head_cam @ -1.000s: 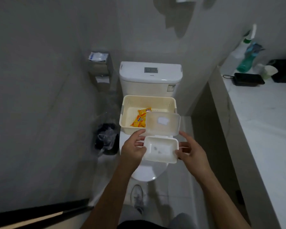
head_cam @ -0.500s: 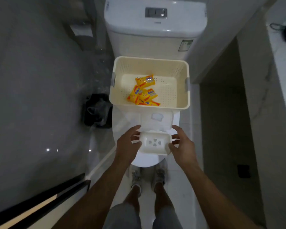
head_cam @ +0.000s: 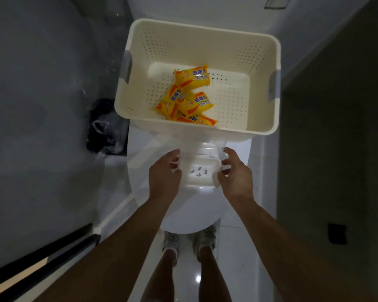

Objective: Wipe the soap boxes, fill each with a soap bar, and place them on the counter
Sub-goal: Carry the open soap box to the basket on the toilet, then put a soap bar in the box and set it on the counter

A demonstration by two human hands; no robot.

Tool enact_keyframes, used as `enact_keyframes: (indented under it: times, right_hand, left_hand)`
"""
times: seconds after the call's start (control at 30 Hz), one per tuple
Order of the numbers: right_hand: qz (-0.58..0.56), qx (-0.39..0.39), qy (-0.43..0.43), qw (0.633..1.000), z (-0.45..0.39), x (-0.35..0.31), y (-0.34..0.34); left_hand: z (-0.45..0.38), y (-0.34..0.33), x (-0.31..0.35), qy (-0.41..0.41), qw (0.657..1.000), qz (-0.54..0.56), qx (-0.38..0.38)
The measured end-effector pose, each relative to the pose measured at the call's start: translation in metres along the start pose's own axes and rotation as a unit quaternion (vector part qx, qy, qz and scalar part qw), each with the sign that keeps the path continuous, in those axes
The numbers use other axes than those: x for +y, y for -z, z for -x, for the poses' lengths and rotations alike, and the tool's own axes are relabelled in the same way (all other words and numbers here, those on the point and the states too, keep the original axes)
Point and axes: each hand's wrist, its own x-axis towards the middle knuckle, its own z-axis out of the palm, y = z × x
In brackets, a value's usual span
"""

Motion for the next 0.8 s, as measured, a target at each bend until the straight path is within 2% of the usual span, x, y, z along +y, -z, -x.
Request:
enact_keyframes:
  times: [0.2, 0.37, 0.63, 0.73, 0.8]
  right_hand:
    - [0.012, 0.007, -0.006, 1.0, -0.014, -0.001, -0.01]
    - [-0.013, 0.0, -0.012, 1.0, -0.01, -0.002, -0.006]
    - [-0.022, 0.046, -0.021, 0.998, 0.027, -0.035, 0.058]
    - [-0.035, 0.058, 0.015, 0.998, 0.032, -0.059, 0.089]
    - [-0.039, 0.074, 0.068, 0.994, 0.026, -0.077, 0.105]
  left_hand:
    - [-0.016, -0.014, -0.006, -0.015, 0.997, -0.078, 0.022]
    - [-0.016, -0.012, -0.005, -0.022, 0.996, -0.079, 0.018]
    - [0.003, 0.04, 0.021, -0.048, 0.996, -0.052, 0.058]
    - [0.004, 0.062, 0.044, -0.086, 0.992, -0.052, 0.074]
    - [0.0, 0.074, 0.065, -0.127, 0.986, -0.058, 0.086]
